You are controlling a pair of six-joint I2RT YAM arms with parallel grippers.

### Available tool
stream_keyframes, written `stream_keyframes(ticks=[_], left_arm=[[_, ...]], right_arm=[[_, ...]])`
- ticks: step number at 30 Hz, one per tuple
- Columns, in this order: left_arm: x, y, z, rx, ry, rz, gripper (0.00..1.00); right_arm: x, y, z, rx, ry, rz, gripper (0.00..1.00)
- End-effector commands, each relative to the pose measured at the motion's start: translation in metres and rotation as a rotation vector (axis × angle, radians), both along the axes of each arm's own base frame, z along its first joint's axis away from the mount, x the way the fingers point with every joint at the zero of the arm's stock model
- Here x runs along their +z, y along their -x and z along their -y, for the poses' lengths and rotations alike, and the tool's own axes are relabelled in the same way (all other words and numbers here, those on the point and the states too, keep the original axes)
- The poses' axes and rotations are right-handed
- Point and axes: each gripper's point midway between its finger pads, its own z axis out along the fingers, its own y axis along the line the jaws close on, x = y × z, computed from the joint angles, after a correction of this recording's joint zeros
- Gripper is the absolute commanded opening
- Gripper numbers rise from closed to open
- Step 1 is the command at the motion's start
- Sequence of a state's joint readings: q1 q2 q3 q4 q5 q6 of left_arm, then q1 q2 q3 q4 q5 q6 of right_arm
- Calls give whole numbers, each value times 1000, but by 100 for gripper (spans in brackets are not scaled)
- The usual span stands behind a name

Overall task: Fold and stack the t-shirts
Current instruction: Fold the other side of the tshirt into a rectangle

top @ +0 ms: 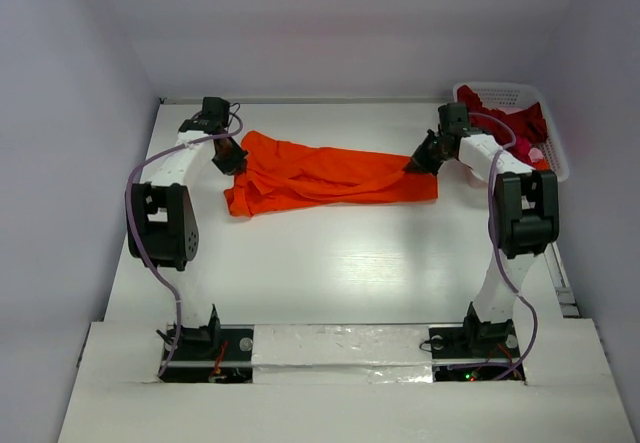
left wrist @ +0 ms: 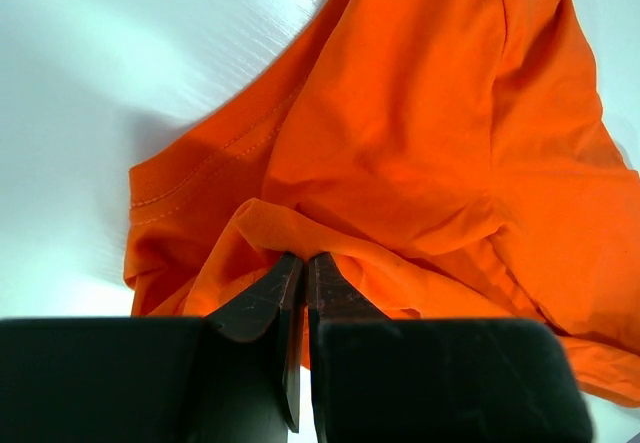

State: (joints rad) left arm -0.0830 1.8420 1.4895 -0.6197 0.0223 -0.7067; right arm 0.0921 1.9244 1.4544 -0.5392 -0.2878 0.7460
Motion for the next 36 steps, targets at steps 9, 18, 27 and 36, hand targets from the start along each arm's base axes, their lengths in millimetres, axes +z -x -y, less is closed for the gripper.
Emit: stream_keyframes(ticks=[9, 18, 27, 36], left_arm=[[20, -21, 0, -16, 5, 67, 0], [25, -22, -4, -13, 4, 74, 0], [27, -21, -4, -20, 7, 79, 0], [33, -25, -2, -15, 14, 92, 0]], right_arm=[[10, -15, -7, 48, -9, 48, 7], [29, -28, 11, 28, 106, 110, 70], [76, -34, 0, 91, 151, 227, 71], [49, 14, -76, 297, 127, 179, 58]])
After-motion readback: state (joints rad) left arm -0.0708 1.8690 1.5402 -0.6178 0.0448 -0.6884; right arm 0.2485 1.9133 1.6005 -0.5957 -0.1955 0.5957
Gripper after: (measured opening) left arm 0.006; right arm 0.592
